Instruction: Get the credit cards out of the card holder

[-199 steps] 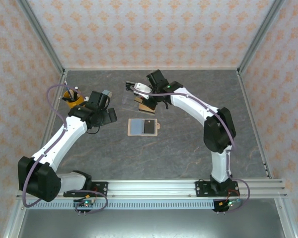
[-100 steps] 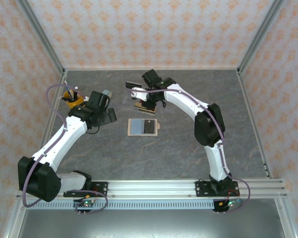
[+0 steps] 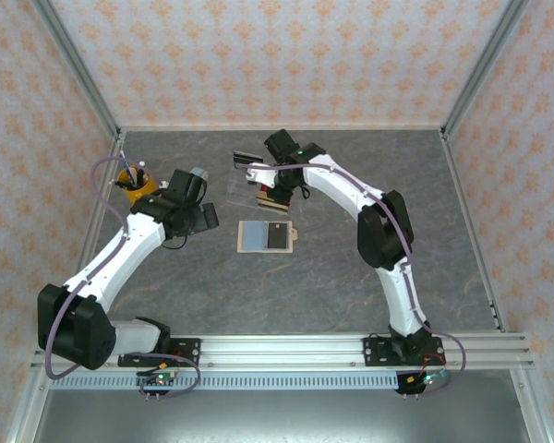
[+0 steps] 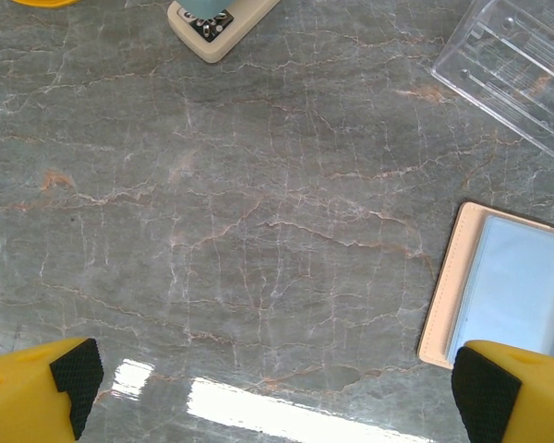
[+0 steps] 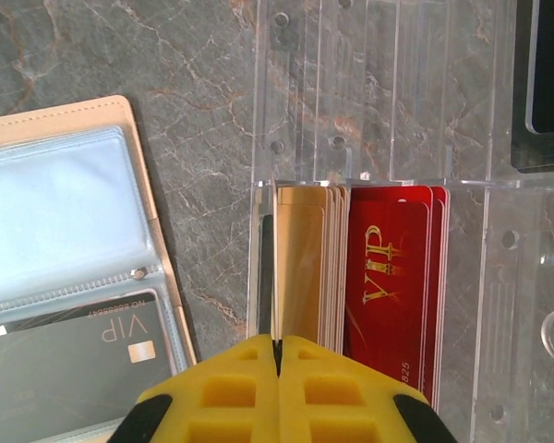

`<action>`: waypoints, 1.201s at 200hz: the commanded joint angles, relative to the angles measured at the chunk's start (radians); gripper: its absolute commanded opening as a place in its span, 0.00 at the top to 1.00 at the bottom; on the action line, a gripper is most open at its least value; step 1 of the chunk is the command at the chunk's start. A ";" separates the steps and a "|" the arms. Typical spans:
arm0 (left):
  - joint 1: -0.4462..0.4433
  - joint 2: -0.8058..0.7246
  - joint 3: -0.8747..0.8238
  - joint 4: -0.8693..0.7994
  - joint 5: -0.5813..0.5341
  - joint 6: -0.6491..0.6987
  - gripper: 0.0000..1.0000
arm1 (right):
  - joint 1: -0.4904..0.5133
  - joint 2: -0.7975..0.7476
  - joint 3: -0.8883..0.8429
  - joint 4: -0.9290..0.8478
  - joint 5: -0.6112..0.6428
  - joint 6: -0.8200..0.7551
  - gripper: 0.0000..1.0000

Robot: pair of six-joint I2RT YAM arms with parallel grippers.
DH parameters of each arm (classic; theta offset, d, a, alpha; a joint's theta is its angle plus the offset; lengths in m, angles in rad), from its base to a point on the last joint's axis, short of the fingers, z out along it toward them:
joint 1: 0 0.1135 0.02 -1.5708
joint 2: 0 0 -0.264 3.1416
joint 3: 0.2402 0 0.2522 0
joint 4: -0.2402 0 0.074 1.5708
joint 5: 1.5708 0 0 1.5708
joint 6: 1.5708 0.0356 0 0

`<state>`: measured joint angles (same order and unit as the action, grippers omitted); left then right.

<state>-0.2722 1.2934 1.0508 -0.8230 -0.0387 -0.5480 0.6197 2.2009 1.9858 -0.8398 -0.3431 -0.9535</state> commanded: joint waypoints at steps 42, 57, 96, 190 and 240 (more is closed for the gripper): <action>0.009 -0.010 -0.021 -0.008 -0.038 0.008 0.00 | -0.006 0.034 0.071 -0.079 0.067 0.060 1.00; 0.009 -0.007 -0.021 -0.008 -0.038 0.008 0.00 | -0.006 0.032 0.071 -0.086 0.067 0.068 1.00; 0.009 -0.003 -0.023 -0.005 -0.036 0.008 0.00 | -0.006 0.036 0.068 -0.085 0.063 0.080 1.00; 0.010 0.016 -0.024 -0.001 -0.025 0.008 0.00 | -0.005 0.059 0.073 -0.017 0.089 0.141 0.86; 0.010 0.034 -0.020 -0.006 -0.006 0.008 0.00 | -0.002 0.032 0.090 0.029 0.066 0.256 0.71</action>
<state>-0.2722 1.3193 1.0382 -0.8219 -0.0372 -0.5480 0.6182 2.2543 2.0373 -0.8444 -0.2798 -0.7799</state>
